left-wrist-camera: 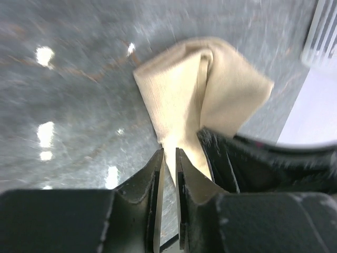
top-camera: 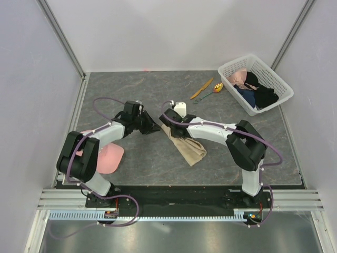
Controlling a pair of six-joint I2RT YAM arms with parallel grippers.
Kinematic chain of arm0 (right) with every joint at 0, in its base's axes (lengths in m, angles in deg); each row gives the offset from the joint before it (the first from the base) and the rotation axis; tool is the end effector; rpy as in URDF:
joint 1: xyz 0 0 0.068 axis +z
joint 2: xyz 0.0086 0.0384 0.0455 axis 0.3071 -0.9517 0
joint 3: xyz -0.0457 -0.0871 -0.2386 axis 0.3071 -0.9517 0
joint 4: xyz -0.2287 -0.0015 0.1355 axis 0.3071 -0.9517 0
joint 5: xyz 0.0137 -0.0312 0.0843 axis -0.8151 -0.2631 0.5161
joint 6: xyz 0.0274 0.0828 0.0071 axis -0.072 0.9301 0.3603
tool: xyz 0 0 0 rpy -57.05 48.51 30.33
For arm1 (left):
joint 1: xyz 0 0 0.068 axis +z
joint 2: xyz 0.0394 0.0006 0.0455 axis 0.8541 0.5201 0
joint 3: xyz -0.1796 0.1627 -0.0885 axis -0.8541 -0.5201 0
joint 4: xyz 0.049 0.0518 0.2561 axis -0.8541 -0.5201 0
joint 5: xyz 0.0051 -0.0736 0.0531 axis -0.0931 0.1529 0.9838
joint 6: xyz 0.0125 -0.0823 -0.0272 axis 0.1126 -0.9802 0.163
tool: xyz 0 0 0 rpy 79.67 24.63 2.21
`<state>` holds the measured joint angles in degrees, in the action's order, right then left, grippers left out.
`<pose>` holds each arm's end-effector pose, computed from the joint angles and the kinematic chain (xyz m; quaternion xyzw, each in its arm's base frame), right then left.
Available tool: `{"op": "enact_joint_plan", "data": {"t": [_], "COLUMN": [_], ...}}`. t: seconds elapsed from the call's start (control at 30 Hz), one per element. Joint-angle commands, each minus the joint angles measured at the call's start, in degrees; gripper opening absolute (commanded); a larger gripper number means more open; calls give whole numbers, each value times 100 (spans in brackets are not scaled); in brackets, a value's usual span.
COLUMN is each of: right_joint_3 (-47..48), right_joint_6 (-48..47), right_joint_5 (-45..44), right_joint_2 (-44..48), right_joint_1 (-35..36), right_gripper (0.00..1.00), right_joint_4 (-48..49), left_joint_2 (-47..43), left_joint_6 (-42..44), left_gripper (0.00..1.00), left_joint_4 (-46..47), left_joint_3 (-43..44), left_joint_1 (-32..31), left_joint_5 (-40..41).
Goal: Fold the napkin into a case and place the utensils inside
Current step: Fold the 2/3-rectangle-folded napkin at the center of the board.
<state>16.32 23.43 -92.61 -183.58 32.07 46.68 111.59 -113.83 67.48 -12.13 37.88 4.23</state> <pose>0.2948 0.2950 0.1375 0.0031 0.9436 0.0146 0.3308 0.3166 -0.1488 0.1301 -0.1909 0.8948 -0.3520 0.1975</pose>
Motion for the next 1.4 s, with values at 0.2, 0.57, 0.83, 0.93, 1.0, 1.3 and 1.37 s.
{"op": "enact_joint_plan", "data": {"t": [0.2,0.57,0.83,0.93,1.0,1.3,1.37], "right_joint_3": [577,1246,1370,1124,1062,1167,1272], "right_joint_6": [-1206,-959,-2023,-2111,-2182,-2473,-2298], "right_joint_5": [-2391,-3114,-2816,-2754,-2718,-3070,-3009], "right_joint_2": [-1154,-1553,-1147,-1147,-1199,-2096,-2070], "right_joint_1": [901,1166,1175,1183,1192,1412,1394], "right_gripper": [4,19,25,6,0,0,4], "right_joint_4": [-77,-1177,-801,-536,-430,-368,-543], "left_joint_2": [505,462,655,866,1093,1438,1412], "left_joint_6": [443,689,838,1198,1392,892,865], "left_gripper": [20,20,20,22,23,22,22], "left_joint_4": [-503,-785,-794,-811,-829,-601,-600], "left_joint_3": [777,1042,1357,1893,2271,2395,2386], "left_joint_1": [873,1163,1163,1111,1093,1076,1076], "left_joint_5": [-616,-730,-1002,-1108,-1196,-1407,-1398]}}
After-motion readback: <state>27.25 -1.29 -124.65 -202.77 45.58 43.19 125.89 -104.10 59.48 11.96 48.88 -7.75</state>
